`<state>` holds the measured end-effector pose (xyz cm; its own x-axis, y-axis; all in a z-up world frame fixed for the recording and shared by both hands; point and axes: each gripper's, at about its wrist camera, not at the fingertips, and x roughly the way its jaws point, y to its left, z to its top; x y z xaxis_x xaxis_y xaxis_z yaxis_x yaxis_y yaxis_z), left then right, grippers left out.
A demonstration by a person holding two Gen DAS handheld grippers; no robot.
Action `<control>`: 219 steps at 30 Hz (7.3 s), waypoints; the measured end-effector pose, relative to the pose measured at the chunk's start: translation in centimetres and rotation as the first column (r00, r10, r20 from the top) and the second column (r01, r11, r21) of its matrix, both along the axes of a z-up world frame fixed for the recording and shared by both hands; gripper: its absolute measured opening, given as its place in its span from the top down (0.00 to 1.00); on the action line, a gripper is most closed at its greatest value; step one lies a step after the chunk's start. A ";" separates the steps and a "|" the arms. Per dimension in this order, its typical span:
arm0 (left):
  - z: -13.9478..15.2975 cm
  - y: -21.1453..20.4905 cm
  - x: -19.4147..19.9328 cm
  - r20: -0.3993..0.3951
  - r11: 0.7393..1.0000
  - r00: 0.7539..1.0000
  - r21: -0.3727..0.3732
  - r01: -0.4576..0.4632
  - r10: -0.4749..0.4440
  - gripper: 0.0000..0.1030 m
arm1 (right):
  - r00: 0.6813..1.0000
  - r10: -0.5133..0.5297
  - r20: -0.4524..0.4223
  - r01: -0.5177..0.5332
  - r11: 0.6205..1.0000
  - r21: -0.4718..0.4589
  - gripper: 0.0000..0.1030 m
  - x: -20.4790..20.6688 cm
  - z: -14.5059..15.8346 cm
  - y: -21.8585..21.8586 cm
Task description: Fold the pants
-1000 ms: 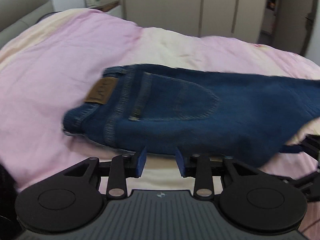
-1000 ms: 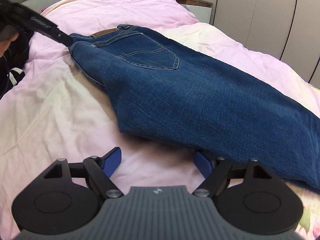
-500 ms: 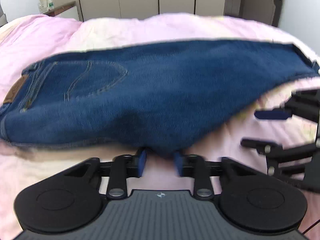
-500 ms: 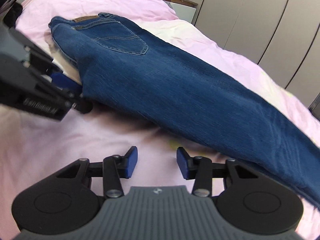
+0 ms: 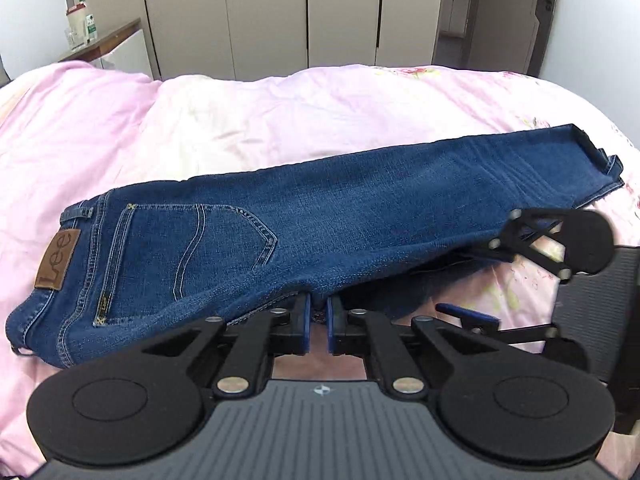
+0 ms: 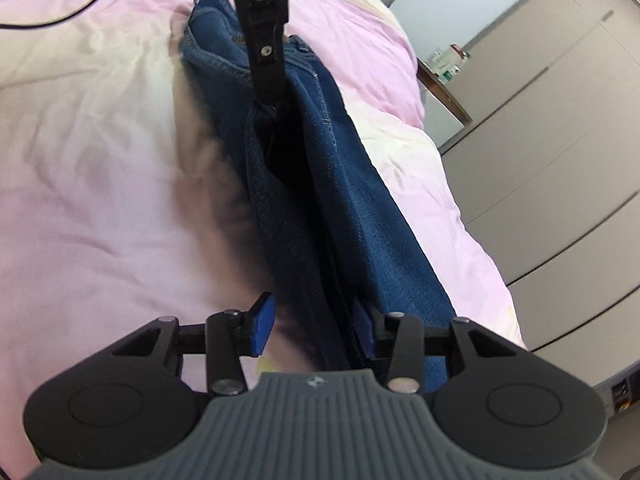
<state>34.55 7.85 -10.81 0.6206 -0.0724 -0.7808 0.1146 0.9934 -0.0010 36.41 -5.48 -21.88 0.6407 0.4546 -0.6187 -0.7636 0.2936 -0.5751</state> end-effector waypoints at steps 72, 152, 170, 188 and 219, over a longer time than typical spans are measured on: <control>-8.8 1.4 1.3 -0.305 0.854 0.851 -0.174 -0.491 0.427 0.44 | 0.220 -0.784 -0.580 0.938 0.005 0.348 0.65 25.7 2.2 -56.3; -4.8 -8.7 -19.0 -0.458 0.823 0.866 -0.400 -0.404 0.202 0.87 | -0.136 -0.392 -0.910 0.637 -0.738 0.223 0.86 -26.3 8.7 -75.4; 1.3 -9.3 -19.4 -0.345 0.954 0.934 -0.241 -0.179 0.088 0.60 | 0.055 -0.466 -0.883 0.734 -0.581 0.352 0.85 -27.2 13.7 -70.4; -0.2 -11.8 -16.3 -0.230 0.958 0.971 -0.287 -0.005 -0.064 0.64 | 0.388 -0.341 -0.856 0.908 -0.019 0.419 0.86 -13.0 17.1 -34.5; -5.1 -11.9 -18.1 -0.318 0.782 0.947 -0.603 -0.157 -0.055 0.46 | 0.487 -0.529 -0.695 0.790 0.606 0.091 0.47 -20.4 6.8 -18.9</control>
<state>16.42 -4.04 -15.92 0.3786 -0.5753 -0.7250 -0.0477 0.7702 -0.6360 15.97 -24.41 -15.09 0.4401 0.3037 -0.8450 -0.3542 0.9235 0.1474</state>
